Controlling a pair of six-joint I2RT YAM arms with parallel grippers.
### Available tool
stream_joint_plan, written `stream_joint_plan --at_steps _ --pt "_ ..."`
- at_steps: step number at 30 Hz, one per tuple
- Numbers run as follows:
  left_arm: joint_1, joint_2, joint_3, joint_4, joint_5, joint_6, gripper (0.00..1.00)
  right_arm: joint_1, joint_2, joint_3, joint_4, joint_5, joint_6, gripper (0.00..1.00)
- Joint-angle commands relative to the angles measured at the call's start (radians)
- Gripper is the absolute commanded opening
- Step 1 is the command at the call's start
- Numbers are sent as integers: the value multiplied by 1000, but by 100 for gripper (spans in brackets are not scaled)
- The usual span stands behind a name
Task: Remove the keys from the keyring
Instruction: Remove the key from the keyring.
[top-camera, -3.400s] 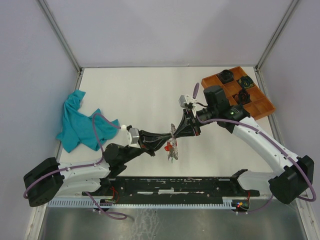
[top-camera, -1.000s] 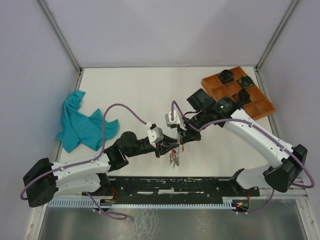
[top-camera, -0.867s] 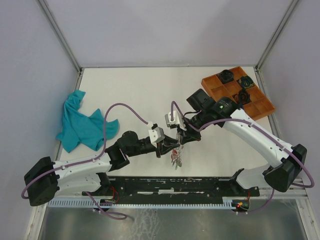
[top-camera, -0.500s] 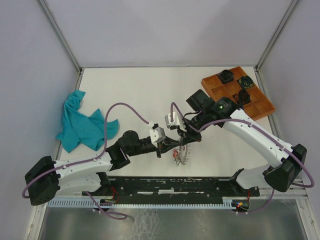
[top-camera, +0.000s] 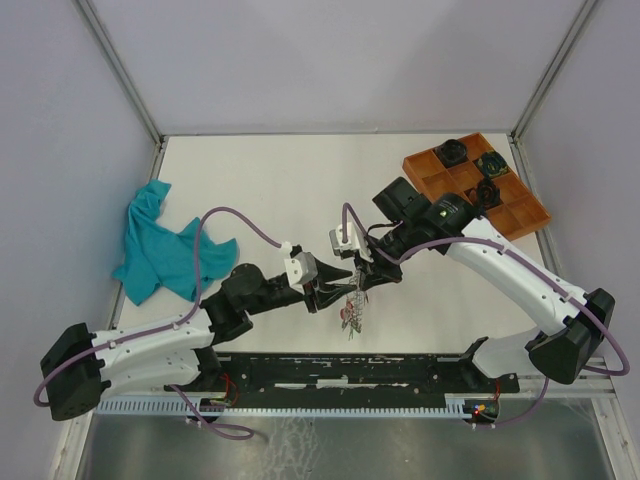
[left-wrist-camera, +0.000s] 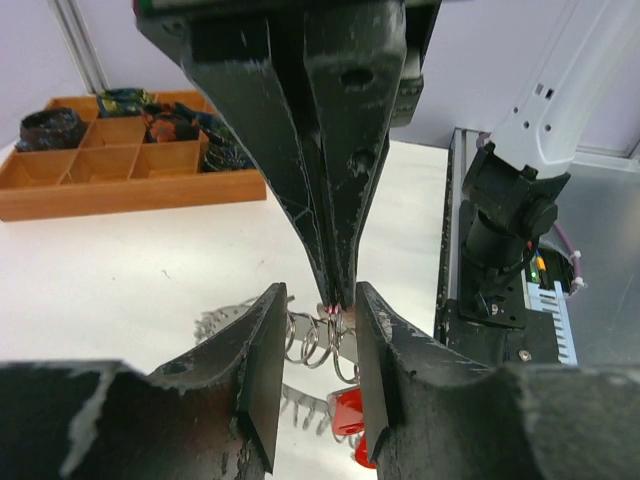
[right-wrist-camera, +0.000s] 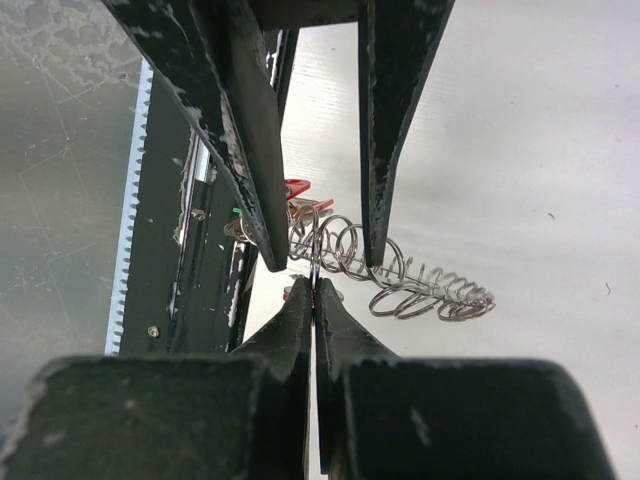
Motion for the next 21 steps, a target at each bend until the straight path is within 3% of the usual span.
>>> stream_joint_plan --at_steps 1,15,21 --pt "1 -41 13 21 -17 23 40 2 -23 34 5 -47 -24 1" --pt "0 50 89 -67 110 29 35 2 -24 37 4 -48 -24 1" --pt "0 79 105 -80 119 27 20 2 -26 38 1 -50 -27 1"
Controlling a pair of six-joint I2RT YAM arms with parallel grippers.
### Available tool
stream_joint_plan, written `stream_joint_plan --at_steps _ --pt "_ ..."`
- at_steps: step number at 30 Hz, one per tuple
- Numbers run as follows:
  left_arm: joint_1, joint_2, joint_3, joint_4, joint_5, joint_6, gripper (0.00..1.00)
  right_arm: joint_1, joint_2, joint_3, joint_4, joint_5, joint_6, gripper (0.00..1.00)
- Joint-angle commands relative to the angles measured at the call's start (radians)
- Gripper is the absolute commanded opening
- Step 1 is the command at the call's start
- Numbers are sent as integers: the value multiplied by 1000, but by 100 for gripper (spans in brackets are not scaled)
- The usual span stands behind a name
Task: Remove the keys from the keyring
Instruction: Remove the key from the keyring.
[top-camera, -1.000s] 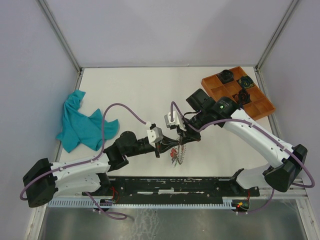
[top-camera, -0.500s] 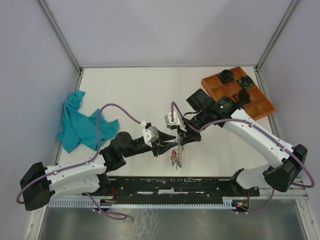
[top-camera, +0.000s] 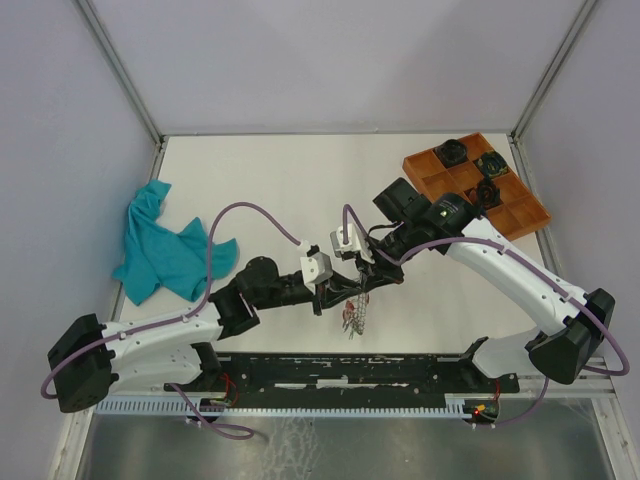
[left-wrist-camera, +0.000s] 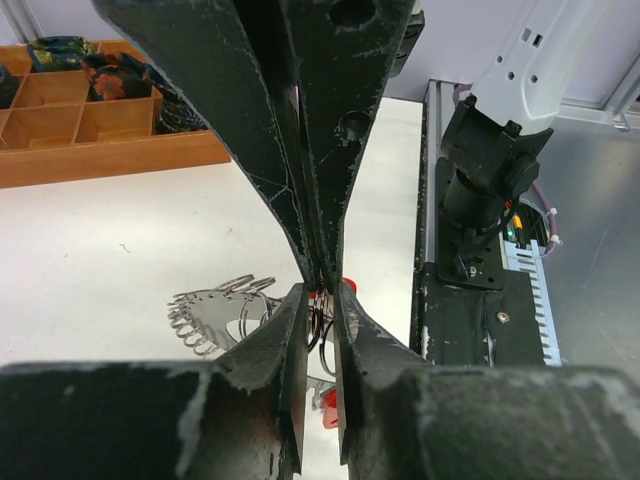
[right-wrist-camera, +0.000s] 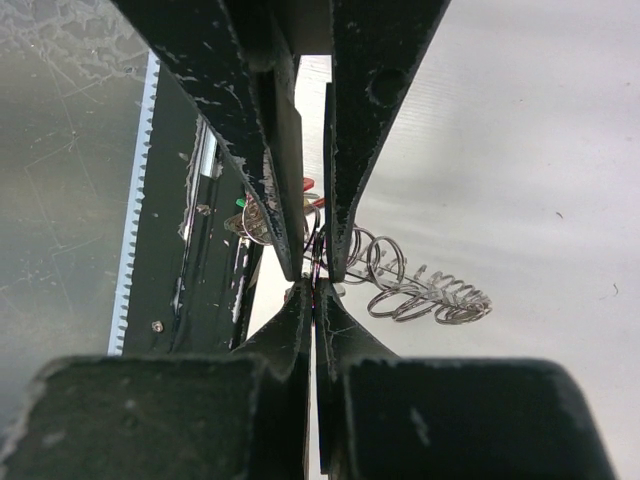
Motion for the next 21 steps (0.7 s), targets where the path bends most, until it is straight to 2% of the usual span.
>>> stream_joint_plan --at_steps 1,4,9,12,16,21 --pt "0 17 54 1 37 25 18 2 -27 38 18 -45 -15 1" --pt "-1 23 63 -31 41 33 3 2 -26 37 15 -45 -17 1" --pt "0 0 64 -57 14 28 3 2 -30 39 17 -37 -14 1" --pt "-2 -35 40 -6 -18 10 3 -4 -25 40 25 -36 4 3" --pt "-1 -84 -18 106 -77 -29 3 -41 -25 37 29 -79 25 26" --pt "0 -112 -86 254 -108 -76 3 -131 -46 38 19 -214 41 42"
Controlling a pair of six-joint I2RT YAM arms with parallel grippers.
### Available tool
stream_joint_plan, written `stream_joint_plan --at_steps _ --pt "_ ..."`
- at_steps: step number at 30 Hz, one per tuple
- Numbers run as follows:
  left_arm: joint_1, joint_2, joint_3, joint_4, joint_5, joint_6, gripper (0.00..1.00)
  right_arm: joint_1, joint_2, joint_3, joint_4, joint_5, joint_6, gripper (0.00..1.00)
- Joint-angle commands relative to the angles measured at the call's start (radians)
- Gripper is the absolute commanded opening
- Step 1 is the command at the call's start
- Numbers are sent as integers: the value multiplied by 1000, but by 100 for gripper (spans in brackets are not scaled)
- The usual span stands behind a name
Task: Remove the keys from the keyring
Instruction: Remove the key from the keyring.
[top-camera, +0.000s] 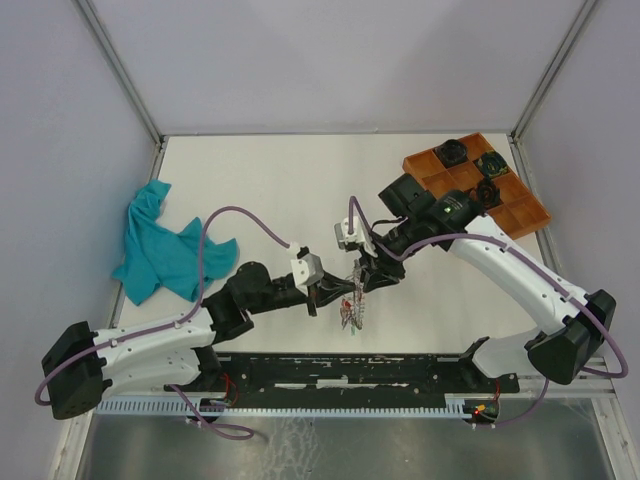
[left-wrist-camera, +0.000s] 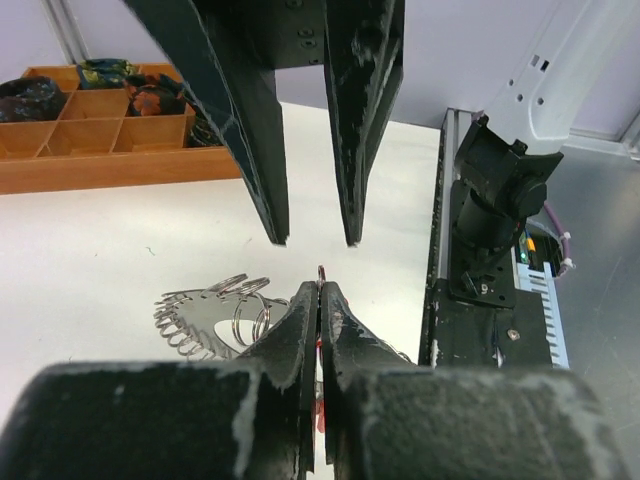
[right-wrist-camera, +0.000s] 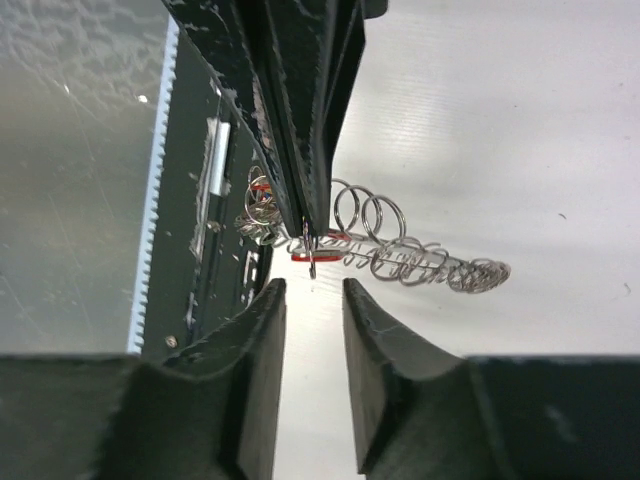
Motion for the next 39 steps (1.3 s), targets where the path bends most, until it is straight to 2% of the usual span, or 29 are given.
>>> stream_joint_plan --at_steps 1,4,8,14,18,22,26,32,39 --pt "-2 -36 -38 245 -48 -64 3 -74 -54 34 25 -162 31 45" --pt "-1 -33 -71 342 -59 -100 3 -115 -76 -5 96 -246 100 50" --pt "-1 -24 -119 519 -96 -150 3 -151 -115 -94 291 -353 296 52" --pt "-2 2 -178 765 -178 -236 3 -171 -135 -106 388 -410 382 52" --pt "-3 41 -187 925 -208 -273 3 -176 -164 -103 522 -413 508 52" --pt "-2 75 -182 1048 -262 -289 3 -177 -156 -49 576 -419 591 53" --pt "-3 100 -150 1101 -296 -280 3 -178 -154 -32 666 -412 693 52" --pt "-3 121 -106 1066 -275 -263 3 -177 -126 -46 748 -413 780 52" --pt "-2 107 -122 1023 -284 -269 3 -148 -110 -66 765 -419 740 52"
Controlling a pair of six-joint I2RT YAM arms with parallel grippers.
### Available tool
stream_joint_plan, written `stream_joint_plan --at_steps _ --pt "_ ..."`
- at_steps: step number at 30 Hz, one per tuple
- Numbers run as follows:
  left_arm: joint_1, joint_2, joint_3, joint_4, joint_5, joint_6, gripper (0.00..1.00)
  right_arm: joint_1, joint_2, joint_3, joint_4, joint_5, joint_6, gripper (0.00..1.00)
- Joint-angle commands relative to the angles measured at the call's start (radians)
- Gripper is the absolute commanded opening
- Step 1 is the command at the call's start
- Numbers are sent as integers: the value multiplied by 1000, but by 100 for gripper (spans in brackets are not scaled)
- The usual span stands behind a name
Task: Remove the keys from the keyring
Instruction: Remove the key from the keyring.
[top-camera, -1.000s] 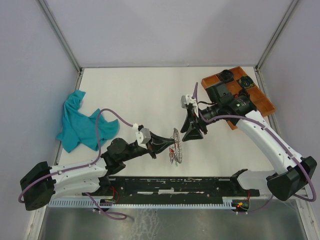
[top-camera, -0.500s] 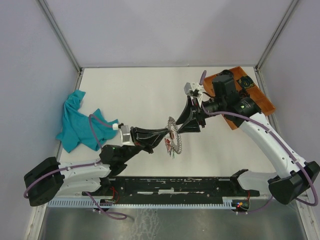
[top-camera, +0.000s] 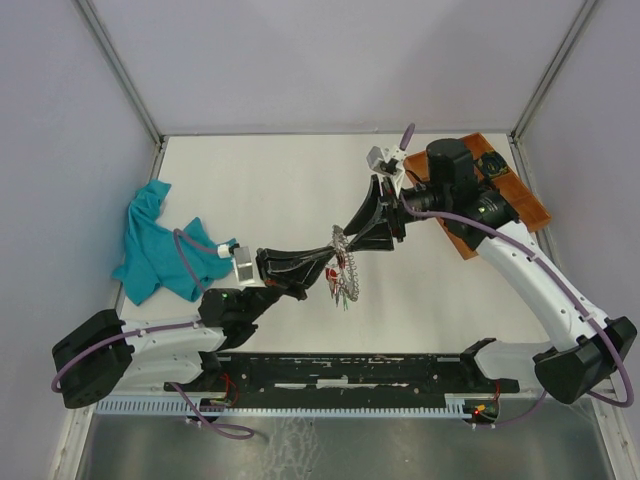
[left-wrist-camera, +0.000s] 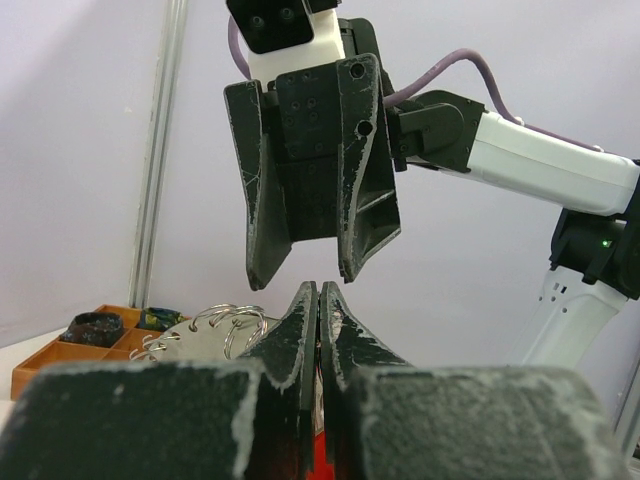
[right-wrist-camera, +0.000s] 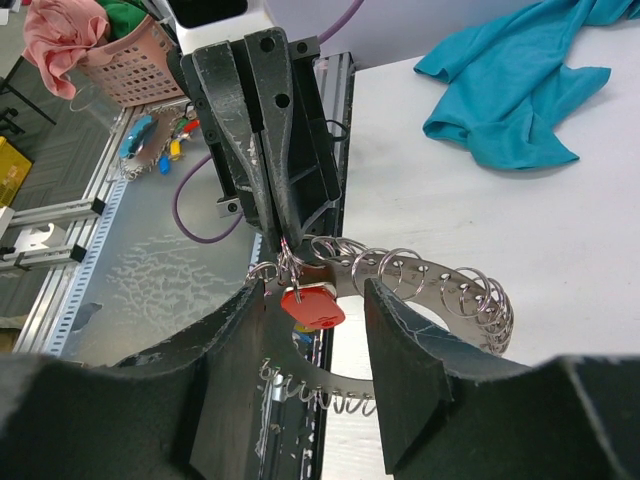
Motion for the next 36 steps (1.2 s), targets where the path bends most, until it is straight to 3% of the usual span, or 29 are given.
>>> stream_joint_plan --at_steps 1,9,13,18,26,30,33,36 --pt "-2 -21 31 71 -27 -28 3 33 4 -1 55 -13 -18 51" --pt "-3 -30 27 52 -27 -33 3 83 27 -13 5 21 -107 43" --pt "-3 -26 22 55 -27 -37 3 98 33 -12 5 27 -116 29" --pt "-3 -27 19 50 -28 -39 3 98 23 -11 -2 14 -138 3" --pt "-2 -46 25 -43 -27 -38 3 96 -19 -12 -65 54 -205 1" --pt "-1 -124 38 -216 -27 4 31 95 -9 29 -211 109 -316 1" --pt "0 -229 78 -488 -17 70 44 95 10 63 -346 144 -441 1" --pt "-1 -329 131 -782 -1 155 50 97 39 104 -491 191 -561 1"
